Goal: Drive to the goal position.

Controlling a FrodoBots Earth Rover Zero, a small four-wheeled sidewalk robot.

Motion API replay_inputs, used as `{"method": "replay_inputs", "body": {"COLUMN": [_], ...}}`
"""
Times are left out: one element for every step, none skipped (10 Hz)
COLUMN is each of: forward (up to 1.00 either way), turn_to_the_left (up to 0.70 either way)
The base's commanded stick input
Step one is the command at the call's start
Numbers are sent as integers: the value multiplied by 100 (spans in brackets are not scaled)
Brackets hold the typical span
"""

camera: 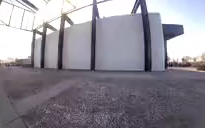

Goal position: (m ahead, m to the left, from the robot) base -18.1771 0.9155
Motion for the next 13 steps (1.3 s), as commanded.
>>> {"method": "replay_inputs", "body": {"forward": [53, 70, 70, 70, 70, 70, 70, 70, 70, 70, 70, 70, 70], "turn_to_the_left": [-35, -35, -35, -35, -35, -35, -35, -35, -35, -35, -35, -35, -24]}}
